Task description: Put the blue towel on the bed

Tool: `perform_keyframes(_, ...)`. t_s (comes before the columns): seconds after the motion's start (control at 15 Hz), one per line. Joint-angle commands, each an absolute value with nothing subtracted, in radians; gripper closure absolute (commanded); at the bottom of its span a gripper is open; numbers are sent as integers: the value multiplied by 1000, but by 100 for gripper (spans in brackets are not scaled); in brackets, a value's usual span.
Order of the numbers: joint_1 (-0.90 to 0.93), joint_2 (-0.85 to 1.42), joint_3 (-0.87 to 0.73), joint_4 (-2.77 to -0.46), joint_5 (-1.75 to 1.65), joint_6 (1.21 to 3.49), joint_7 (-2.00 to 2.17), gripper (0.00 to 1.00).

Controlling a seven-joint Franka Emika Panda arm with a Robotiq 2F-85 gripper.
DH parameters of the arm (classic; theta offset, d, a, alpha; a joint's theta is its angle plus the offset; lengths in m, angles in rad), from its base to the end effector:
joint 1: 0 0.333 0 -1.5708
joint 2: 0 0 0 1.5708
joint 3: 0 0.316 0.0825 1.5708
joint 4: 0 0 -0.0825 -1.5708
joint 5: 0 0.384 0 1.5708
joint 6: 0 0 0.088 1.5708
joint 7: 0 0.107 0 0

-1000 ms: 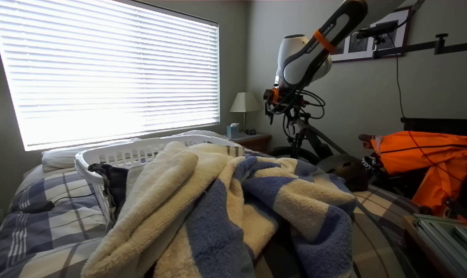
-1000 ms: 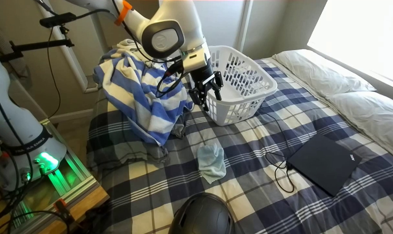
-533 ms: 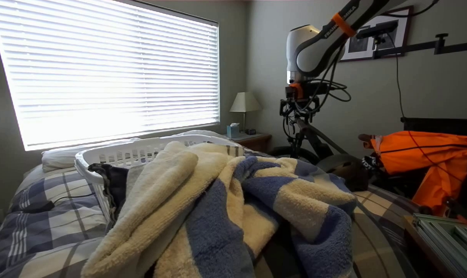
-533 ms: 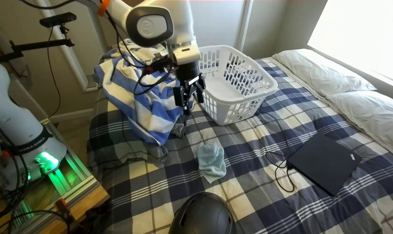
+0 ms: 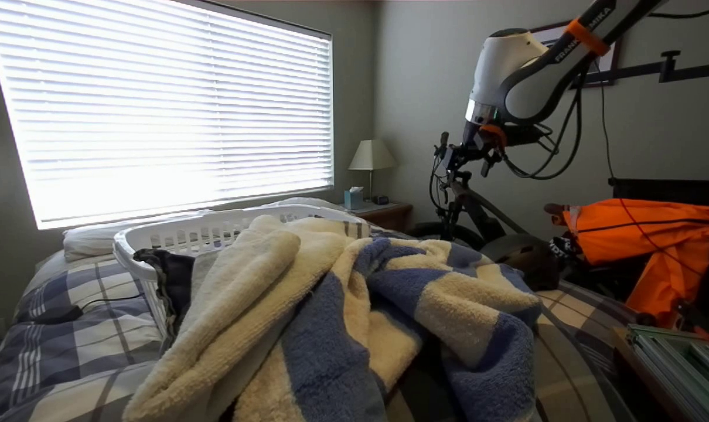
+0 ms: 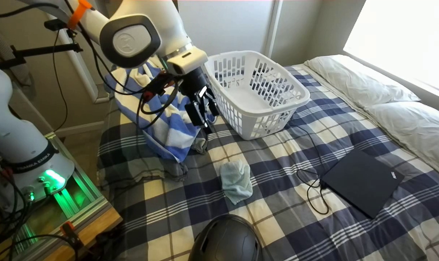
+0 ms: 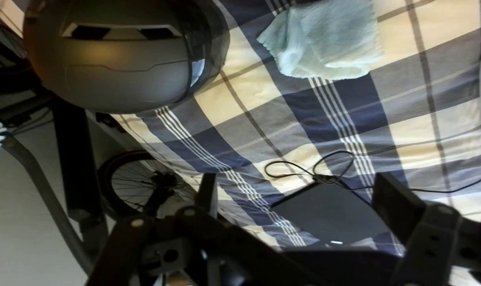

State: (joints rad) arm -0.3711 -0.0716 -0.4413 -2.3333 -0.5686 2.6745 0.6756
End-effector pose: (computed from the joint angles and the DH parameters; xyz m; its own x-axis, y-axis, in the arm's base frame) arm 0.3746 -0.3740 0.4034 0.4733 -0.7404 0.4773 -0.8686 -0.4824 0.1130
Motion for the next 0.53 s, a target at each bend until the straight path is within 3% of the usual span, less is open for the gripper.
perform_keyframes(0.0,-385,-115,-422,-2433,-463,2795,435,0)
perform_keyframes(0.47,-409,-91,-395,-2411,-474,2777,457,0)
